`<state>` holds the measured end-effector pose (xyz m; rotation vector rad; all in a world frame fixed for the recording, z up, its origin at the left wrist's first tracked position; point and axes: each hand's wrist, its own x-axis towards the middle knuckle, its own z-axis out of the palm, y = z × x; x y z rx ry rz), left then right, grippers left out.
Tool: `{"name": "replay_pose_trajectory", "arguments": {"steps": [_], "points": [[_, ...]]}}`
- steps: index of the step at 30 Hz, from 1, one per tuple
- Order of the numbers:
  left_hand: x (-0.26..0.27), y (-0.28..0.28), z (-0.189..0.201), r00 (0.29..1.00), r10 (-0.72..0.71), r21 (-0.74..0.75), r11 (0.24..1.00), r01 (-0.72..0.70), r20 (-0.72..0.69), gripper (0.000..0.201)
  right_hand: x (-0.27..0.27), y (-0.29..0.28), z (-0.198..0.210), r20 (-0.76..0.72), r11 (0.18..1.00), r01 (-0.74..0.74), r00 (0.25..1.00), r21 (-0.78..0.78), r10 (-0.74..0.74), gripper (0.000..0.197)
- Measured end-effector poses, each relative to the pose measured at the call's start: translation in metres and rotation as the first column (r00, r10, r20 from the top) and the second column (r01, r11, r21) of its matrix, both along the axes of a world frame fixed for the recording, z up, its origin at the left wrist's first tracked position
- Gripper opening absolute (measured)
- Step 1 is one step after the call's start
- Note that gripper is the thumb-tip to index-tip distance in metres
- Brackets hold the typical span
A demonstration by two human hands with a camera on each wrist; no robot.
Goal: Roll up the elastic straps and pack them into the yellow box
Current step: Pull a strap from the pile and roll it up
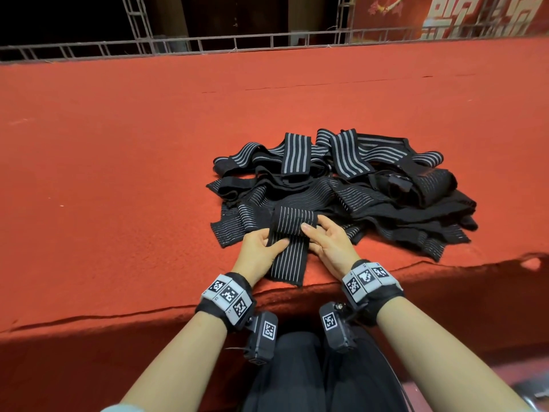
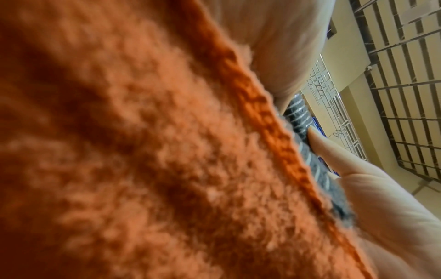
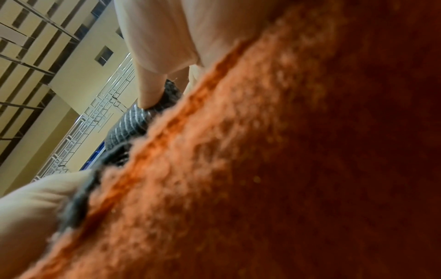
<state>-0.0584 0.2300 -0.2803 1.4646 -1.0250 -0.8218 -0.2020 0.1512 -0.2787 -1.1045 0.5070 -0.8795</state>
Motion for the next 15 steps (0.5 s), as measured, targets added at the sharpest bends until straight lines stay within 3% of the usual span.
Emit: {"name": "replay_pose_trajectory", "arguments": {"steps": [15], "points": [[-0.0004,0.0005,0.001,0.999,0.039,-0.01,0.999,-0.039,-0.037,0.013,-0.0009,-0.0017,-0.0047,-0.071,0.998,0.004,0.997,-0.058,-0.009,0.029]]}}
